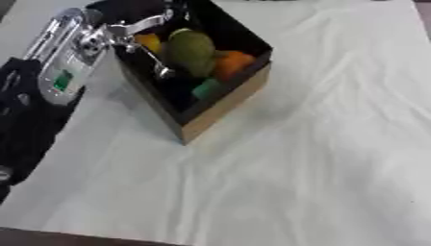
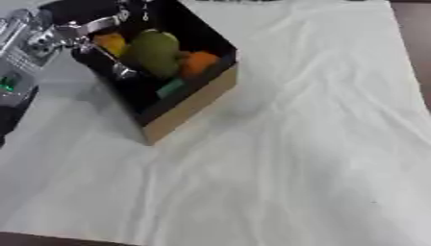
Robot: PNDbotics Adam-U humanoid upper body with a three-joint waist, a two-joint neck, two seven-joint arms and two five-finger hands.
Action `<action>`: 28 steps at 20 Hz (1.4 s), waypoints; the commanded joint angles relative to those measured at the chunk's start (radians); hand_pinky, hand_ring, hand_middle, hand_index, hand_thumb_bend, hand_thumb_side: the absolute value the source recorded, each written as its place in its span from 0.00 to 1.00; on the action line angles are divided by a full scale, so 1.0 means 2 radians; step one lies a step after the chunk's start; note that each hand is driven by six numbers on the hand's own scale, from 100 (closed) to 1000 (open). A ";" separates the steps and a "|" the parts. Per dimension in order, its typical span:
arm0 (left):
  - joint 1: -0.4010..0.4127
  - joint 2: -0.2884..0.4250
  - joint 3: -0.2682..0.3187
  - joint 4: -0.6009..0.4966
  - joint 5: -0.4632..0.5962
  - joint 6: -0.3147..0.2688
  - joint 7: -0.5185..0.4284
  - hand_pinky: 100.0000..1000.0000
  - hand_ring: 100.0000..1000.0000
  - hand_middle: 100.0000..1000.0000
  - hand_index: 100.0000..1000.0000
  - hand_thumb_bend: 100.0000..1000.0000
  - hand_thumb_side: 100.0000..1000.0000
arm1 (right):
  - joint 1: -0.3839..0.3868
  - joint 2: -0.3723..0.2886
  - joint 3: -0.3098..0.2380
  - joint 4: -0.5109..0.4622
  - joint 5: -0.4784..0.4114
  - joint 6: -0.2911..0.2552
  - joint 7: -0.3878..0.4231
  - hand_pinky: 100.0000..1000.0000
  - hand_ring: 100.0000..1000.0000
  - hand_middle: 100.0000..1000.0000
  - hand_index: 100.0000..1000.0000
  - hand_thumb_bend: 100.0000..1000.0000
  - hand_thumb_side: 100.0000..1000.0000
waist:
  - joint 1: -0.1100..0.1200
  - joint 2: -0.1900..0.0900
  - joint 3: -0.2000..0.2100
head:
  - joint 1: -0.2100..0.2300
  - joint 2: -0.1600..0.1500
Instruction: Pick up objects on the table and place them in the box.
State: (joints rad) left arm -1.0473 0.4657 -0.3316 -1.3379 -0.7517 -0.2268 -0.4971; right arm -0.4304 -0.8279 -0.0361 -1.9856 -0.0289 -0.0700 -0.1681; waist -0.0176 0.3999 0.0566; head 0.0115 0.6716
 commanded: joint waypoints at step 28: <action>0.193 0.140 0.159 -0.322 0.287 0.071 0.214 0.81 0.69 0.73 0.79 0.00 0.09 | 0.014 -0.019 -0.014 -0.007 0.000 -0.016 -0.017 0.88 0.86 0.62 0.73 0.00 0.44 | 0.001 -0.031 0.024 | -0.024 -0.004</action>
State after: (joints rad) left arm -0.6540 0.7053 -0.0433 -1.9370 -0.2003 -0.0942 -0.1066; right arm -0.3954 -0.8271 -0.0484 -1.9856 -0.0363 -0.0934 -0.1984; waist -0.0177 0.3999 0.1043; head -0.0282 0.6760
